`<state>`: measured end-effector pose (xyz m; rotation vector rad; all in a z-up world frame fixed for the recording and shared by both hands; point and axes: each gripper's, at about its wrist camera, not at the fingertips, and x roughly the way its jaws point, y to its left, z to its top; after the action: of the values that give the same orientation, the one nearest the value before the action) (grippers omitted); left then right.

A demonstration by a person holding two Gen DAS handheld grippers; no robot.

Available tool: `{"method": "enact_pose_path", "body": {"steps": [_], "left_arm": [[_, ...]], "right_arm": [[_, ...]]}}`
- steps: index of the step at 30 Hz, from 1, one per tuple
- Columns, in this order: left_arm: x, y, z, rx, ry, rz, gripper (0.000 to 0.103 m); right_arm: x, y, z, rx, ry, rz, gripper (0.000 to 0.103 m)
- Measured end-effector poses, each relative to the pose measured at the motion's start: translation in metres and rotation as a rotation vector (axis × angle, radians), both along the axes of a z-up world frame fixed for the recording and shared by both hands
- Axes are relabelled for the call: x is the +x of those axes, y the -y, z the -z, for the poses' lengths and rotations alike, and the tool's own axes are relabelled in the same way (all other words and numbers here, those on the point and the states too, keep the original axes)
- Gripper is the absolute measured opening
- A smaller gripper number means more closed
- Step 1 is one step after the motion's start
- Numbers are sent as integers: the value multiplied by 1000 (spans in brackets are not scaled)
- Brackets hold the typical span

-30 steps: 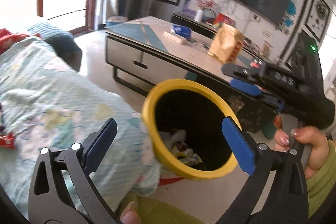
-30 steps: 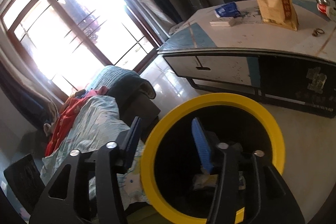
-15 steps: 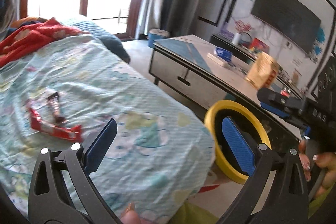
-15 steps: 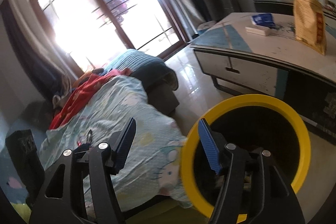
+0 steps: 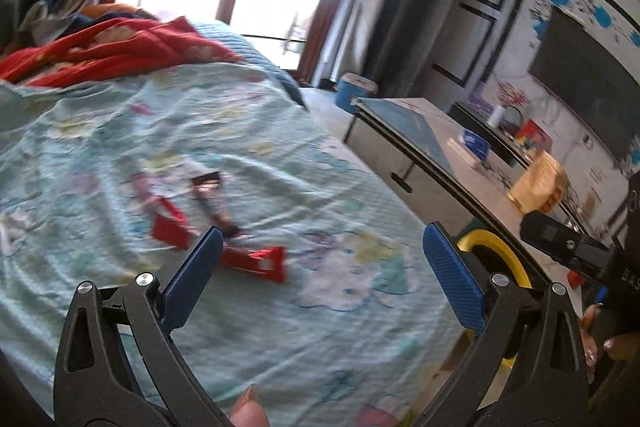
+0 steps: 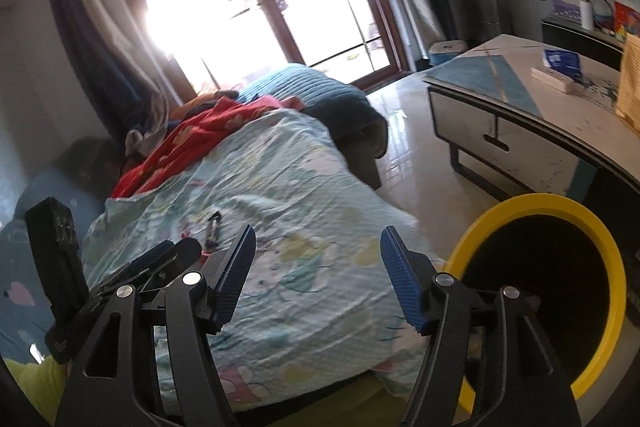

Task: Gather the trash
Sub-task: 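Move both open tools back over the red and brown candy bars on the bed, then grasp the red candy wrapper with the left tool while the right tool grasps the brown chocolate bar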

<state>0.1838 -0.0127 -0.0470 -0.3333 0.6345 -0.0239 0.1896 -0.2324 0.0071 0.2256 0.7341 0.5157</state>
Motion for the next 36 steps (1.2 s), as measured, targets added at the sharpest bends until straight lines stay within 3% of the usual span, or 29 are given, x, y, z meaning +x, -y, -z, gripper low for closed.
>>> {"method": "enact_pose_path", "body": {"steps": [8, 14, 20, 31, 33, 35, 36], "left_arm": [[-6, -66, 13, -73, -52, -140, 90], [-4, -103, 26, -162, -92, -173, 61], [13, -120, 37, -244, -147, -140, 50], [33, -106, 57, -225, -214, -57, 25], [31, -104, 57, -222, -216, -43, 18], [29, -102, 59, -216, -224, -23, 3], [27, -100, 59, -212, -225, -14, 3]], "right_arm": [[18, -50, -3, -27, 4, -84, 63], [44, -101, 2, -74, -24, -207, 62], [69, -155, 13, -119, -77, -310, 57], [106, -200, 43, -114, -214, -322, 52], [111, -209, 47, -113, -235, -336, 52], [113, -218, 51, -121, -250, -358, 52], [113, -222, 53, -125, -256, -369, 52]]}}
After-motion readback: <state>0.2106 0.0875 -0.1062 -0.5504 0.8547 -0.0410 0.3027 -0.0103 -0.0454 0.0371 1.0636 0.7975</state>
